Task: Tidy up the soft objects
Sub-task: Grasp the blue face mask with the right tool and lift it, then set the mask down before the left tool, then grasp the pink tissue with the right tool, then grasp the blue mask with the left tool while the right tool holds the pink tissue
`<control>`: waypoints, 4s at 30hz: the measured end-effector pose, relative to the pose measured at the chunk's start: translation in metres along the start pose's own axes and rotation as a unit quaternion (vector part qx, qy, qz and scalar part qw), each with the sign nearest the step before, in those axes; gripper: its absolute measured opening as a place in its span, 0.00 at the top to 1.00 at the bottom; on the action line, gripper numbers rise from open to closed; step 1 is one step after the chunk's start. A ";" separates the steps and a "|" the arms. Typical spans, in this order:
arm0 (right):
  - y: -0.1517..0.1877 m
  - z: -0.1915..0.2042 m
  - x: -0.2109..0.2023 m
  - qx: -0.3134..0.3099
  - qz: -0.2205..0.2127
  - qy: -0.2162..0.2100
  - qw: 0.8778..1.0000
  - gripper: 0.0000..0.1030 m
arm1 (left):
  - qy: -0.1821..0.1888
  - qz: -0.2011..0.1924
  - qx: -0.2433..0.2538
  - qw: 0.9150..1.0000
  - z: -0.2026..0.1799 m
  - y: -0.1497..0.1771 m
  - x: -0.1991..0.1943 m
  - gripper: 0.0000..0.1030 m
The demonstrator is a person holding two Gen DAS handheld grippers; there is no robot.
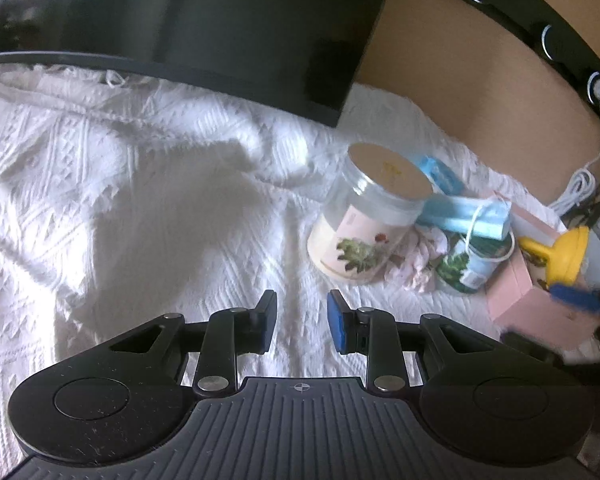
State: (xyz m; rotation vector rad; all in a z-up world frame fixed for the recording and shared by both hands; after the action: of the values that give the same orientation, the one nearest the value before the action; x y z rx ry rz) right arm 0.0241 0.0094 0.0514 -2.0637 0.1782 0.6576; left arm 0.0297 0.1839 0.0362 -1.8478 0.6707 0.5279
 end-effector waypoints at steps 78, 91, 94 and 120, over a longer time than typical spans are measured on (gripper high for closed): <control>0.137 -0.089 -0.022 0.220 0.113 0.017 0.969 0.67 | 0.070 0.125 0.109 0.984 -0.146 0.057 0.070 0.70; 0.146 -0.087 -0.010 0.238 0.091 0.031 0.967 0.23 | 0.068 0.093 0.194 0.974 -0.175 0.057 0.042 0.70; 0.147 -0.089 -0.010 0.246 0.089 0.029 0.965 0.22 | 0.056 0.111 0.260 0.958 -0.194 0.084 0.048 0.70; 0.146 -0.086 -0.006 0.236 0.094 0.027 0.967 0.14 | 0.014 0.071 0.148 0.986 -0.161 0.055 0.036 0.51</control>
State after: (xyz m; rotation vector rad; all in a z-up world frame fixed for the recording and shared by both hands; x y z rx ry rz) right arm -0.0027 -0.1432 -0.0178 -1.6167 0.5167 0.6033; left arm 0.0275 0.0100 0.0321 -1.5390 0.8561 0.4678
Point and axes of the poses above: each gripper's, at about its wrist camera, not at the fingertips, and x roughly the way its jaws point, z to its left, y to its underside, the point moved 5 cm from there along x, roughly the way its jaws point, and after that the axes turned 6 degrees about y, right-handed, at the moved point
